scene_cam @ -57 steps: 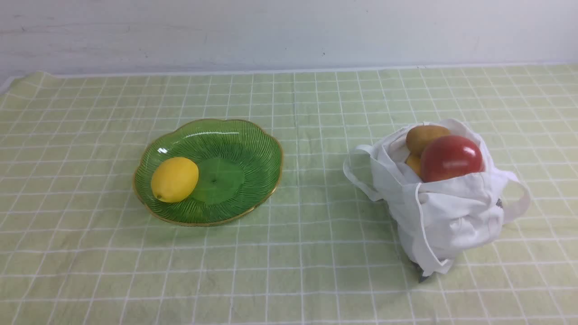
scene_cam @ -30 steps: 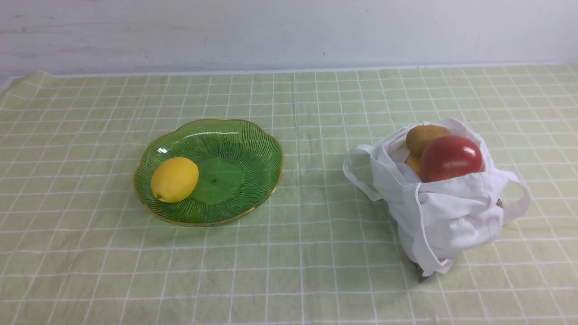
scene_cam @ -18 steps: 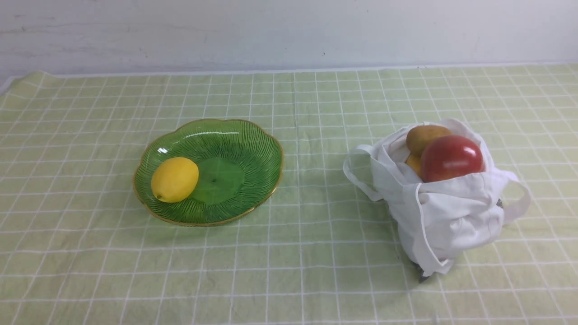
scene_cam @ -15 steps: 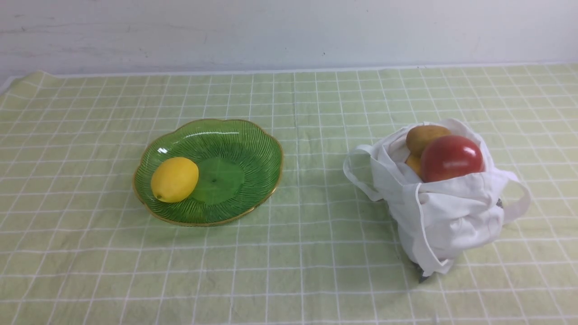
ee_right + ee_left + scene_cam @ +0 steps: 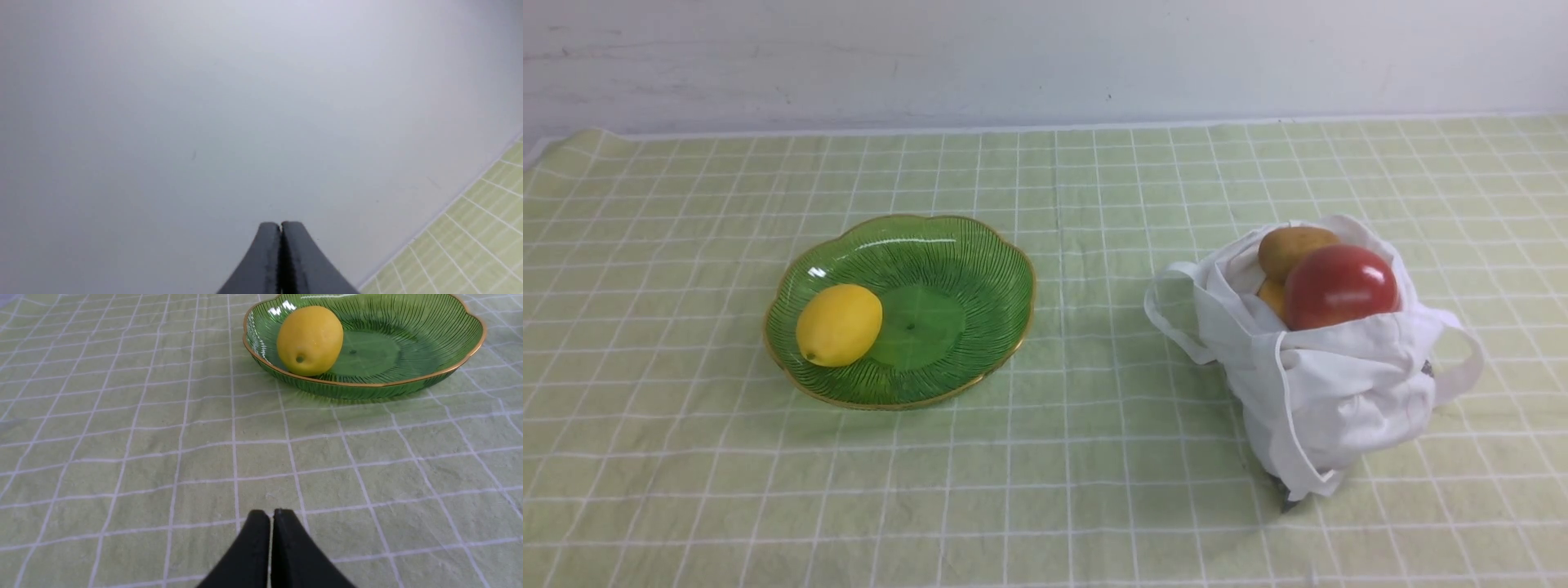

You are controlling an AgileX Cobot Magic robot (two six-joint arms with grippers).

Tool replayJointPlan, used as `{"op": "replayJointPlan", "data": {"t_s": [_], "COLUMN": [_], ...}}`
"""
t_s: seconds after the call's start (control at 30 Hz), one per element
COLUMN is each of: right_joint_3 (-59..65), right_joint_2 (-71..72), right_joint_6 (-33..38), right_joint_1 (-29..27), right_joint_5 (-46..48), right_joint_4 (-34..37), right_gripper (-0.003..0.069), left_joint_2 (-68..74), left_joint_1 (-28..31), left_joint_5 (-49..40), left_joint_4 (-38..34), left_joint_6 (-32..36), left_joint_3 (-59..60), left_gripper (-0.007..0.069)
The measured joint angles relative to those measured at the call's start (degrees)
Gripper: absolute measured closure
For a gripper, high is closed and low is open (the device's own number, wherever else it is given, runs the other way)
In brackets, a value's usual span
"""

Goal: Take the fruit out of the bag on the green coffee tablecloth and place them on the plate.
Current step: 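Reach into the cloth bag and grasp a fruit inside it with the right gripper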

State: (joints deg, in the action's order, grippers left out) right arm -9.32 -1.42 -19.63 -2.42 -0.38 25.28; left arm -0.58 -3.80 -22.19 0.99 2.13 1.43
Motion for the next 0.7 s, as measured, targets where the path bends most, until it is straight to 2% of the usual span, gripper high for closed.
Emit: {"op": "replayJointPlan", "data": {"t_s": [0.1,0.13,0.17,0.2,0.27,0.3,0.33,0.37,0.4,0.47,0.5,0.7], "right_joint_3": [-13.5,-13.5,-17.7,-24.1,-29.2,-34.5,-35.8,-40.7,-41.3,-48.1,-48.6,-59.4], "right_joint_2": [-9.2,-9.2,-13.1,-19.8,-25.8,-32.7,-34.4,-40.9,-41.7,-51.1,-51.8,-67.5], "right_joint_6": [3.6,3.6,5.0,9.2,12.7,15.9,16.2,17.8,17.8,19.3,19.3,22.8], "right_joint_1": [0.0,0.0,0.0,0.0,0.0,0.0,0.0,0.0,0.0,0.0,0.0,0.0], "right_joint_5": [18.1,18.1,22.7,32.1,38.7,45.8,46.7,54.6,54.6,62.1,62.4,63.4], "right_joint_4": [-6.0,-6.0,-7.0,-8.4,-8.6,-8.2,-8.0,-6.8,-6.6,-4.8,-4.8,-4.2], "right_gripper": [0.0673,0.0673,0.0673,0.0672,0.0671,0.0669,0.0668,0.0662,0.0661,0.0641,0.0641,0.0510], "left_joint_2": [0.0,0.0,0.0,0.0,0.0,0.0,0.0,0.0,0.0,0.0,0.0,0.0], "left_joint_1": [0.0,0.0,0.0,0.0,0.0,0.0,0.0,0.0,0.0,0.0,0.0,0.0], "left_joint_5": [0.0,0.0,0.0,0.0,0.0,0.0,0.0,0.0,0.0,0.0,0.0,0.0], "left_joint_4": [0.0,0.0,0.0,0.0,0.0,0.0,0.0,0.0,0.0,0.0,0.0,0.0], "left_joint_6": [0.0,0.0,0.0,0.0,0.0,0.0,0.0,0.0,0.0,0.0,0.0,0.0], "left_joint_3": [0.0,0.0,0.0,0.0,0.0,0.0,0.0,0.0,0.0,0.0,0.0,0.0], "left_gripper": [0.0632,0.0632,0.0632,0.0632,0.0632,0.0632,0.0632,0.0632,0.0632,0.0632,0.0632,0.0632]}}
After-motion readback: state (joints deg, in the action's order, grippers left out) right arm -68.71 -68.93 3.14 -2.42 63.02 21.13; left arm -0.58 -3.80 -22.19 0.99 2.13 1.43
